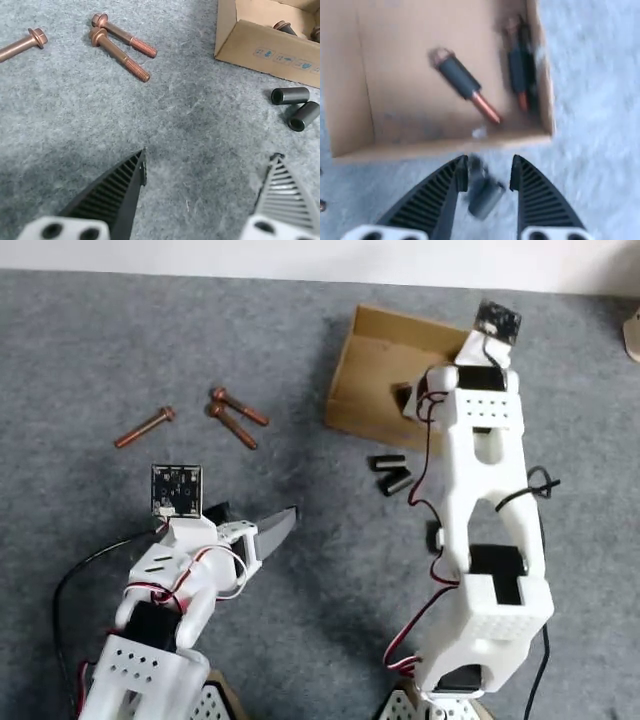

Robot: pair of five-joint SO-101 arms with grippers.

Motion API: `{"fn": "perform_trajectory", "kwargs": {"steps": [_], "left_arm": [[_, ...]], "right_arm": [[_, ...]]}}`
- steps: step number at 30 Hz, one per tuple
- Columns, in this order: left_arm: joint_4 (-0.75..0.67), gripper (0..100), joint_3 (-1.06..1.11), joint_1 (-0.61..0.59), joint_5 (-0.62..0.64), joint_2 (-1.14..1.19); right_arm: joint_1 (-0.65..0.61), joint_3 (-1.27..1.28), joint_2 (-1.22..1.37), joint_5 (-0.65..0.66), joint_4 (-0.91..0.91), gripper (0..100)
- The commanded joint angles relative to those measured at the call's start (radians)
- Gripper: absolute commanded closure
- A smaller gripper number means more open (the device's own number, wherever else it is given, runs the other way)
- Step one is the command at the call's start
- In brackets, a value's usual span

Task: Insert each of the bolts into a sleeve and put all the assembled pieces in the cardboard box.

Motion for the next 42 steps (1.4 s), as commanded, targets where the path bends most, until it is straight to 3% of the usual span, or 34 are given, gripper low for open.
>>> {"fn": "perform_trajectory", "kwargs": {"steps": [1, 7, 16, 42], "left_arm": [[-0.018, 65, -0.005, -0.012, -0.009, -0.008], [-0.018, 65, -0.005, -0.012, -0.009, -0.008], [-0.018, 65, -0.005, -0.012, -0.009, -0.008], [-0.018, 65, -0.005, -0.012, -0.009, -0.008]], "right_arm": [[-0.033, -0.048, -0.064, -0.152, 0.091, 86.8], [-0.068, -0.041, -0.061, -0.364, 0.159, 86.8], [-0.082, 0.058, -0.013, -0.459, 0.153, 86.8], [-0.104, 0.084, 0.278, -0.468, 0.016, 86.8]]}}
